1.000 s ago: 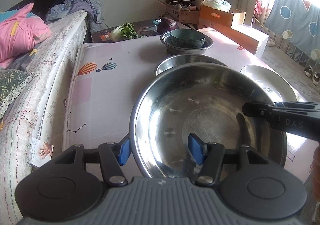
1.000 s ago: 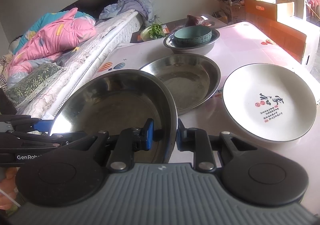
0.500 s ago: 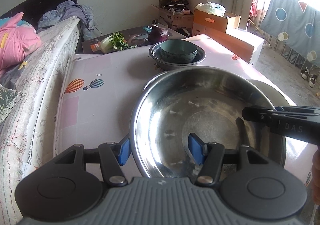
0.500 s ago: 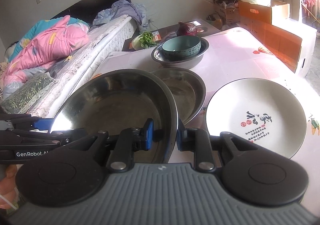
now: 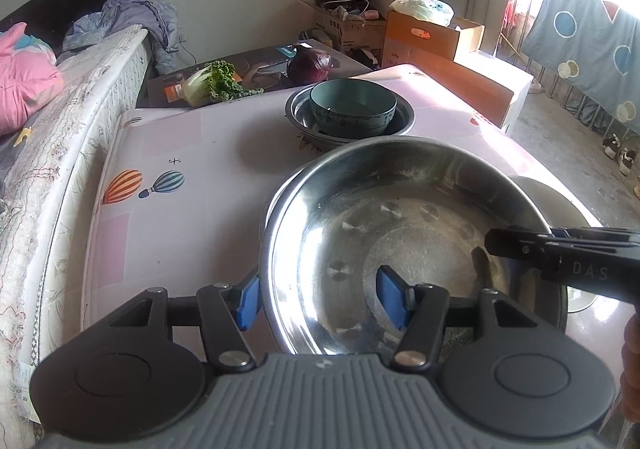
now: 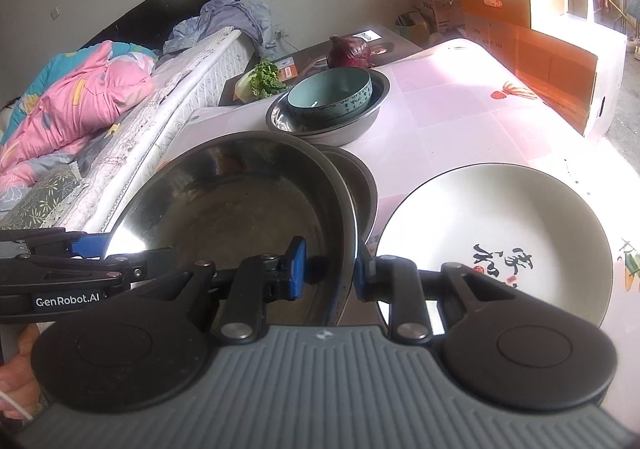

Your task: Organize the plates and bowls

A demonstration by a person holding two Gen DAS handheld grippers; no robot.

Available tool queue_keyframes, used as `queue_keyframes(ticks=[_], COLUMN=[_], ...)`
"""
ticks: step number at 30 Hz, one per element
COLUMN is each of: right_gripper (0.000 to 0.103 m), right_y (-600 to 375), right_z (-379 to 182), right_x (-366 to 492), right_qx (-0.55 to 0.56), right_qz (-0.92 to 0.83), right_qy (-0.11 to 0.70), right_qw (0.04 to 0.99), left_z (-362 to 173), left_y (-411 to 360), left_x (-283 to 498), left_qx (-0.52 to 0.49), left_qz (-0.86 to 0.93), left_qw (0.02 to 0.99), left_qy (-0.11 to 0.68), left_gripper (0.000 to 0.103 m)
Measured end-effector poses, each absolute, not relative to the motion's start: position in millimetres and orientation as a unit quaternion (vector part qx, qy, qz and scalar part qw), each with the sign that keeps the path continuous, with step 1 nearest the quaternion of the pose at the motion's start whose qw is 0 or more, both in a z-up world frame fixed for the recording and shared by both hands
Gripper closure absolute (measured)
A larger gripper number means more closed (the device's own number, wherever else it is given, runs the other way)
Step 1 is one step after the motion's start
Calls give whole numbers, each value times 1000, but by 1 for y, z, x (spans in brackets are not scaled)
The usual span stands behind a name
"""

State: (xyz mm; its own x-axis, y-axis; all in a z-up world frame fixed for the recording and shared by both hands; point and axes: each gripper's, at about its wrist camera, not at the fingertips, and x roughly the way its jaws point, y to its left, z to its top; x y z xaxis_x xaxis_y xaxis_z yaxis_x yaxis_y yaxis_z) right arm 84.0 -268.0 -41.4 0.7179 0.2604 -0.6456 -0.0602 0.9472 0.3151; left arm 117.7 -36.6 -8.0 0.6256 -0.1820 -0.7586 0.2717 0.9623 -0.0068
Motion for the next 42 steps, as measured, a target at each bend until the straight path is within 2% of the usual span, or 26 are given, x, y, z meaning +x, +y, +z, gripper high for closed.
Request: queue_keyframes(ticks=[17,22,27,32,42], right_gripper=[78,70,64,62,59], right_y=[-269,-276,-292,-312,-417], right_z=[-66,-62,-57,-52,-65], right_x=[122,124,112,91,31], right_qx=[144,144,162,180,237], right_qz=[87,73,64,57,11], right_qy=[397,385,367,346,301], right_qw=[902,909,914,919,924], left_z=[-18,-10,-2,5,-8], left_y=[-33,-34,-36,-45,-107], left_x=[140,132,121,105,71], left_qx=[47,47,53,56,36], left_qz=[-121,-120,-112,-120,-239], left_qw=[892,898,905,906,879], left_qy=[432,421,408,401,410], left_gripper=[43,42,42,41,37])
